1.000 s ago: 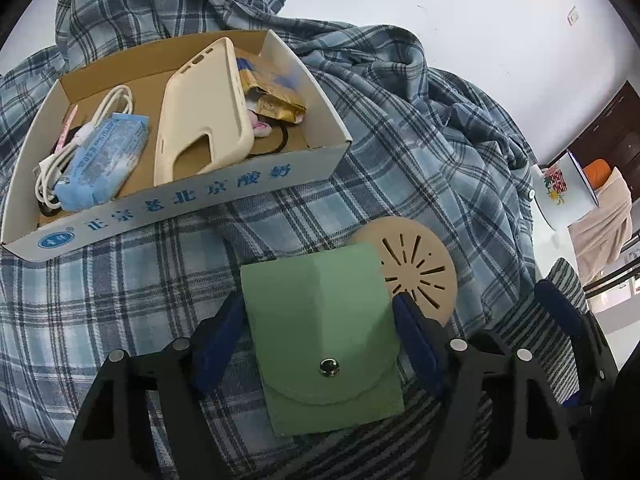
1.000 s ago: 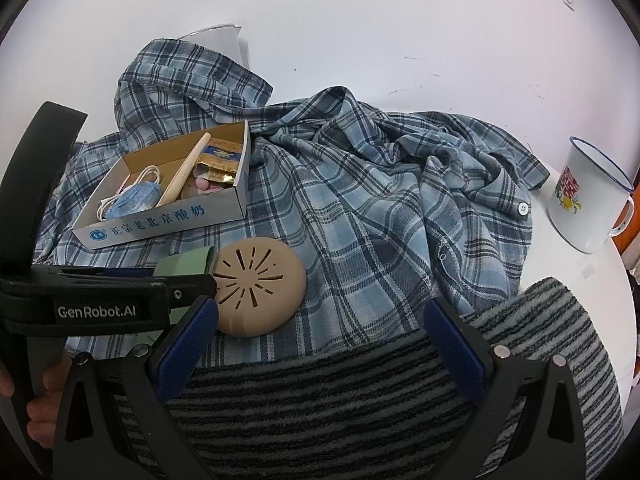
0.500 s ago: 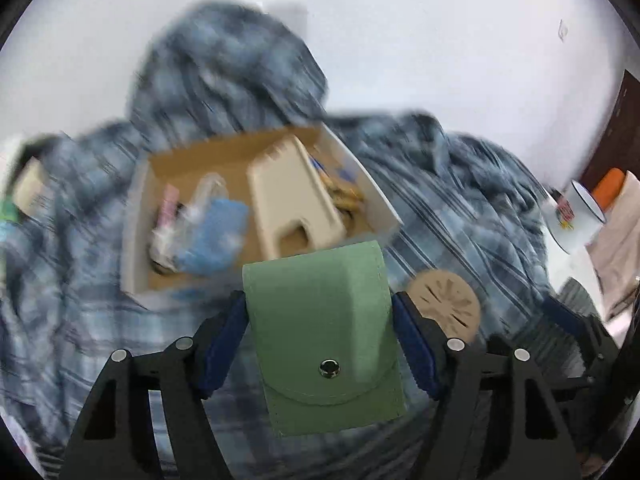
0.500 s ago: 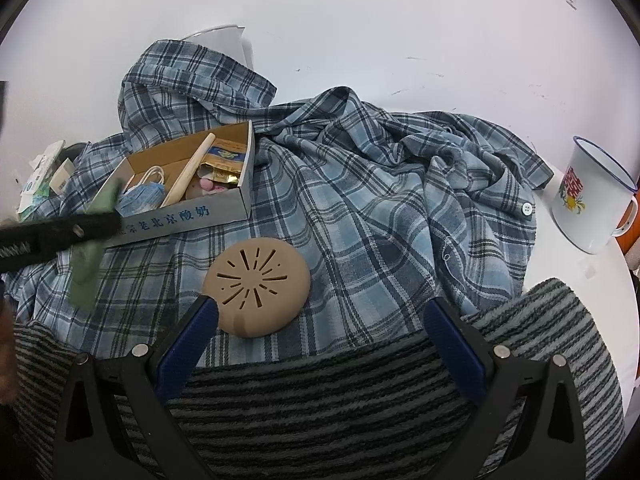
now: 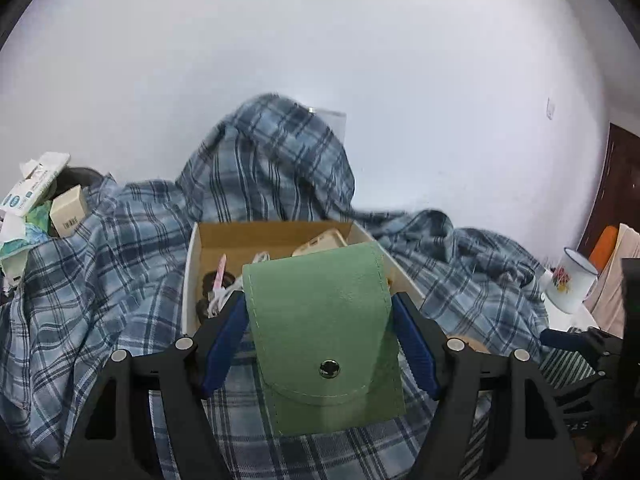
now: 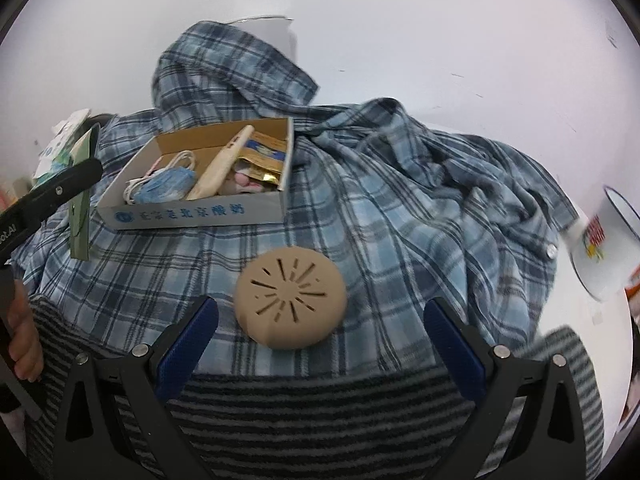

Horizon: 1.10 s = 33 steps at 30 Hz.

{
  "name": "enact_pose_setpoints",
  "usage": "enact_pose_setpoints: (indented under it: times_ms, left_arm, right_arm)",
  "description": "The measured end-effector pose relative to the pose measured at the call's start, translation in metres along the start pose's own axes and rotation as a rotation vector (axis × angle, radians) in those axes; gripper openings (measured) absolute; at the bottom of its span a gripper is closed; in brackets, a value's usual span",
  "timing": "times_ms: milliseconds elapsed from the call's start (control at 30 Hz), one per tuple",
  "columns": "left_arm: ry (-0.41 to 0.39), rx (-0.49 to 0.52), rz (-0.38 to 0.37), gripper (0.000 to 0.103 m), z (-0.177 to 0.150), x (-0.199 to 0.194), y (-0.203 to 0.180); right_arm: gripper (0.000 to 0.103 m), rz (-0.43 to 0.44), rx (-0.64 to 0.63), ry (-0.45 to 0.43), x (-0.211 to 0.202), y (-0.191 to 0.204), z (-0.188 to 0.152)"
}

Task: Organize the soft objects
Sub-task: 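Grasp the tan round coaster with the right gripper while the left holds the pouch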

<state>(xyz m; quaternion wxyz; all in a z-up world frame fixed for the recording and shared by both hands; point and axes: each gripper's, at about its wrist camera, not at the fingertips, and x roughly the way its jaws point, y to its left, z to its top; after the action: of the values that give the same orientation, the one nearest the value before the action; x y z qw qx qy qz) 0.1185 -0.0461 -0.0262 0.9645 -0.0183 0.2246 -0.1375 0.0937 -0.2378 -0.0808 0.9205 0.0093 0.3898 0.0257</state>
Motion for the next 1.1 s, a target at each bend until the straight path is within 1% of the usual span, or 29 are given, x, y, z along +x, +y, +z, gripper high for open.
enact_pose_setpoints:
  times_ms: [33, 233, 367, 467, 567, 700, 833, 967, 1100]
  left_arm:
    - [-0.004, 0.009, 0.013, 0.074, -0.001, -0.001, -0.002]
    - [-0.020, 0.050, 0.030, 0.074, -0.002, -0.004, -0.010]
    - [-0.017, 0.024, 0.033, 0.074, -0.001, -0.003, -0.005]
    - [-0.007, -0.007, 0.032, 0.074, 0.000, -0.002, 0.001]
    - [-0.002, -0.013, 0.029, 0.074, 0.000, -0.001, 0.002]
    - [0.001, -0.014, 0.029, 0.074, 0.000, 0.000, 0.001]
    - [0.004, -0.011, 0.033, 0.074, 0.000, 0.000, 0.000]
    - [0.007, -0.011, 0.033, 0.074, 0.000, 0.000, 0.000]
    - [0.009, -0.011, 0.033, 0.074, 0.001, 0.000, 0.000]
  right_arm:
    - [0.102, 0.011, -0.007, 0.006, 0.002, 0.002, 0.002]
    - [0.102, 0.077, -0.065, 0.064, 0.019, 0.010, 0.015]
    - [0.102, 0.101, -0.093, 0.109, 0.033, 0.013, 0.019]
    - [0.099, 0.118, -0.102, 0.142, 0.044, 0.015, 0.021]
    - [0.099, 0.092, -0.101, 0.172, 0.055, 0.015, 0.022]
    - [0.094, 0.094, -0.096, 0.207, 0.064, 0.014, 0.019]
    - [0.093, 0.101, -0.113, 0.220, 0.067, 0.016, 0.017]
    - [0.086, 0.085, -0.128, 0.246, 0.074, 0.020, 0.016]
    - [0.081, 0.082, -0.135, 0.233, 0.072, 0.020, 0.016]
